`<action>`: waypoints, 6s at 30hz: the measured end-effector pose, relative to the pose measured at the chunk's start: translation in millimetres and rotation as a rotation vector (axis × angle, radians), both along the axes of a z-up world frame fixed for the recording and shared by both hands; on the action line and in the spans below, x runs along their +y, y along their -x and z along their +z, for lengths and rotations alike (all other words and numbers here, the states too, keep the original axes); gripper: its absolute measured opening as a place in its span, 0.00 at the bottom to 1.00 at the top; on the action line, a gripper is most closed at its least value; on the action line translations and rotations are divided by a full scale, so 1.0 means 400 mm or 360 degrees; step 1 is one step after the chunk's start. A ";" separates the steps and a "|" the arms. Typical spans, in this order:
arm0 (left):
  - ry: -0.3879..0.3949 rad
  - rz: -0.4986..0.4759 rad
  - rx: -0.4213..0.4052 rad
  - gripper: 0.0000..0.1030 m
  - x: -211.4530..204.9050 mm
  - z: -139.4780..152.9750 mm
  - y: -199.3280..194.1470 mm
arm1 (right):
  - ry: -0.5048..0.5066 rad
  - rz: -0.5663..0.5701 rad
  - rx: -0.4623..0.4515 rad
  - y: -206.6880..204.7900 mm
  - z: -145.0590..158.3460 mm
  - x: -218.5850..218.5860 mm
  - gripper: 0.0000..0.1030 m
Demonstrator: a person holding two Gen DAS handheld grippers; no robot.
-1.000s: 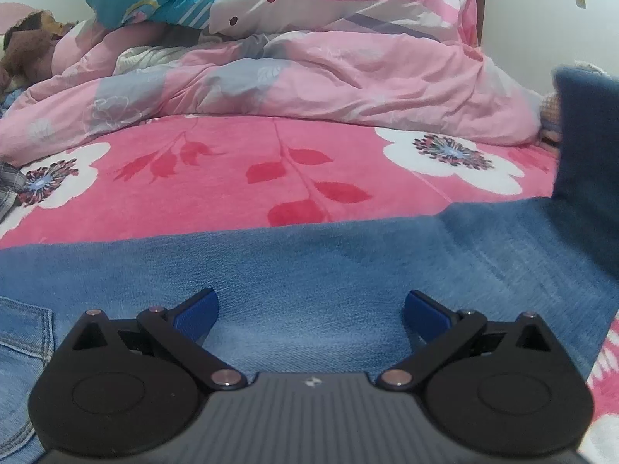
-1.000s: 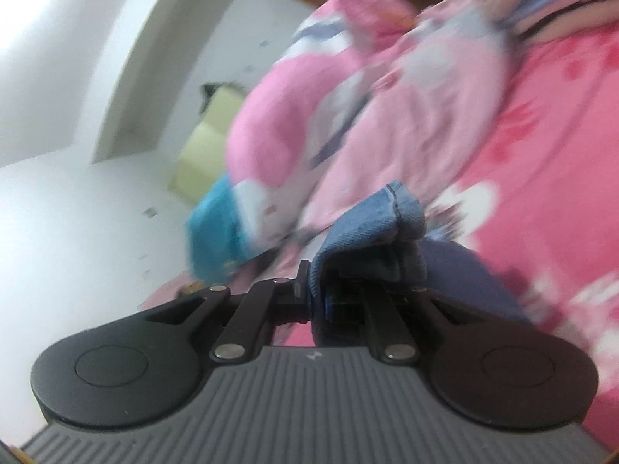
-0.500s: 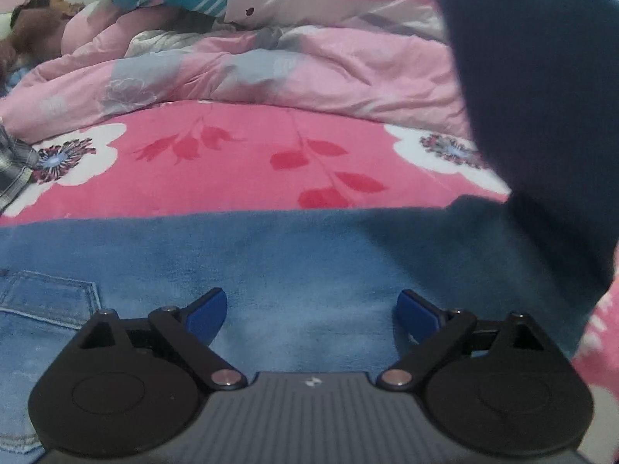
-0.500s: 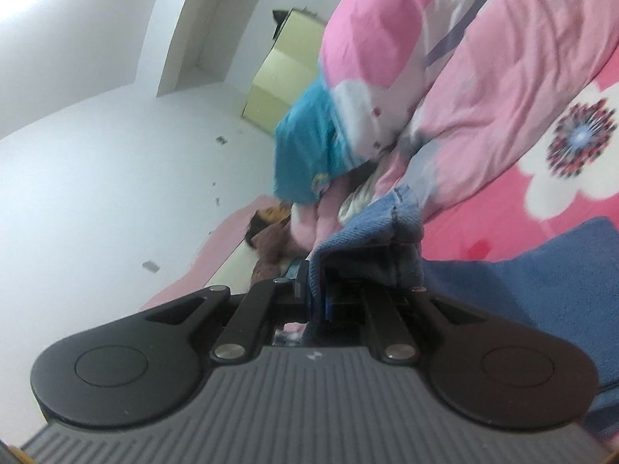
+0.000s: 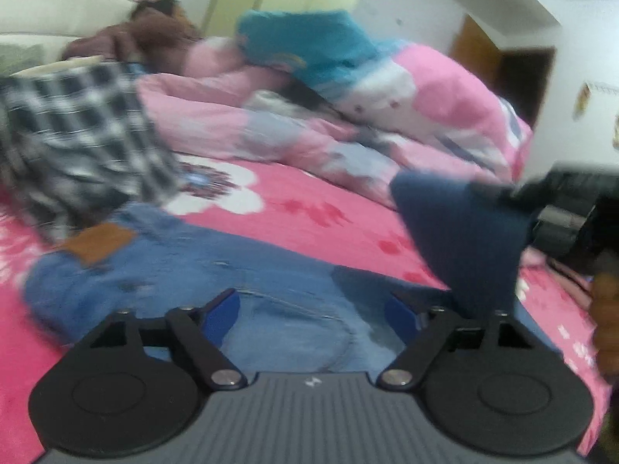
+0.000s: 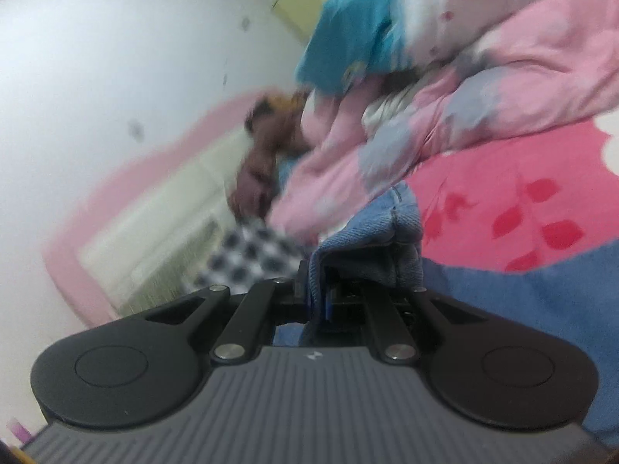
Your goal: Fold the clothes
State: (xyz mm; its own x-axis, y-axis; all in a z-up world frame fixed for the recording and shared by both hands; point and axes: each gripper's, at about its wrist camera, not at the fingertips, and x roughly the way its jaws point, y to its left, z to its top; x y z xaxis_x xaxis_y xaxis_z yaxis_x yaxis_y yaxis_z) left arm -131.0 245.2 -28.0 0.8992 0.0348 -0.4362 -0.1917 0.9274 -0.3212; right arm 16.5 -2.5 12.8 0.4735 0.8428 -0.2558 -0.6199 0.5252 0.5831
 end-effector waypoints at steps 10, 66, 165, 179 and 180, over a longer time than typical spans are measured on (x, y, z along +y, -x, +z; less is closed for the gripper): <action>0.0341 0.0069 0.0008 0.64 0.158 -0.034 0.120 | 0.0970 0.0302 -0.0531 0.149 -0.161 0.331 0.18; 0.0903 -0.0779 0.0266 0.34 -0.288 -0.151 -0.242 | 0.0133 -0.0552 0.0594 -0.204 -0.133 -1.058 0.13; 0.0028 -0.0415 -0.0046 0.56 -0.167 -0.087 -0.159 | 0.1307 -0.0023 -0.0769 0.165 -0.139 -0.172 0.10; 0.0195 -0.0325 -0.0002 0.55 -0.097 -0.133 -0.159 | 0.0709 -0.0170 -0.0556 0.099 -0.005 -0.210 0.08; 0.0215 -0.0323 -0.0006 0.55 -0.092 -0.135 -0.156 | 0.0693 -0.0151 -0.0566 0.098 -0.002 -0.194 0.08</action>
